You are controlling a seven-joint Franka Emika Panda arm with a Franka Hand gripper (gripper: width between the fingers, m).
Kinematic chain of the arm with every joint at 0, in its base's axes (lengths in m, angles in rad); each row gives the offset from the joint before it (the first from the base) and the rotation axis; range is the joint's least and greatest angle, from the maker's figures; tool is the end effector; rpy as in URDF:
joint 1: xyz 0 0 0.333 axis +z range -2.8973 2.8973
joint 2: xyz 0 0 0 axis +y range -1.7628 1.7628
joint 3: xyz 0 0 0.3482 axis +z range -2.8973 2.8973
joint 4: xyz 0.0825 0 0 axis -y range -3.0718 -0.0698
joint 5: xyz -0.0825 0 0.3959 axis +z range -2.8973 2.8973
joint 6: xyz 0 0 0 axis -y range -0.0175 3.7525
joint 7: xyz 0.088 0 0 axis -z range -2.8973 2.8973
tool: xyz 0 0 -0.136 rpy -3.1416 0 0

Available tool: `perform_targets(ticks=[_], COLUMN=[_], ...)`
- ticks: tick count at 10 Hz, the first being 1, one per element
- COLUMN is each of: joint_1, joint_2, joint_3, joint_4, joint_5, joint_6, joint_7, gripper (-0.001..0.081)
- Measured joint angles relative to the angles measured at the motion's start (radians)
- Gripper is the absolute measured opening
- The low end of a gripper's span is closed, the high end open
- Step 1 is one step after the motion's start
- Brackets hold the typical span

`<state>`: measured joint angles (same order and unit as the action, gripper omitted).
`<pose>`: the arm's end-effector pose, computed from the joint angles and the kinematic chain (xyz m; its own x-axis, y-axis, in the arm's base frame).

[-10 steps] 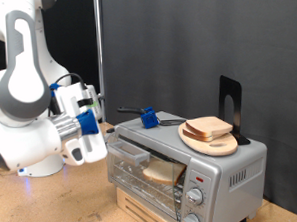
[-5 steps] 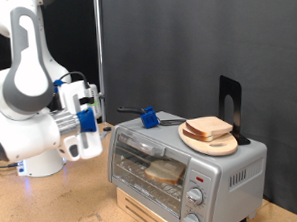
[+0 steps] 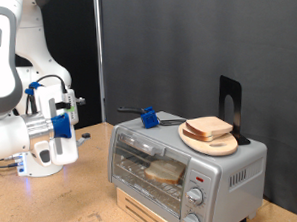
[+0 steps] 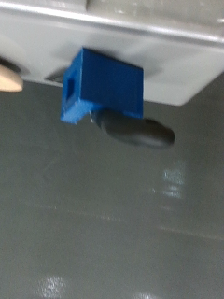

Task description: Make a piece of toast with the oven

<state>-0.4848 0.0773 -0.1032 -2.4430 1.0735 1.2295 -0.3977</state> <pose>0.3825 -0.0884 0.3248 0.8020 0.0079 -0.5973 -0.5973 -0.0013 -0.8020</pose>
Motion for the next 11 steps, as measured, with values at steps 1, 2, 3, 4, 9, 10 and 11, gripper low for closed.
perform_targets(ticks=[1, 2, 3, 4, 9, 10, 11], joint_1=[-0.001, -0.001, -0.001, -0.002, -0.009, -0.008, -0.008], joint_2=[-0.005, -0.018, -0.044, -0.078, -0.134, -0.103, -0.069], joint_3=[0.000, 0.000, -0.001, -0.002, -0.001, 0.004, 0.010], joint_4=[0.001, 0.003, 0.003, 0.003, 0.061, 0.094, 0.125], joint_5=[0.008, 0.022, 0.037, 0.046, 0.071, 0.094, 0.127], joint_6=[-0.048, -0.094, -0.116, -0.127, 0.004, 0.018, 0.025], joint_7=[-0.004, -0.008, -0.008, 0.008, 0.198, 0.208, 0.214], gripper=[0.0808, 0.0808, 0.0808, 0.0808, 0.0808, 0.0808, 0.0808])
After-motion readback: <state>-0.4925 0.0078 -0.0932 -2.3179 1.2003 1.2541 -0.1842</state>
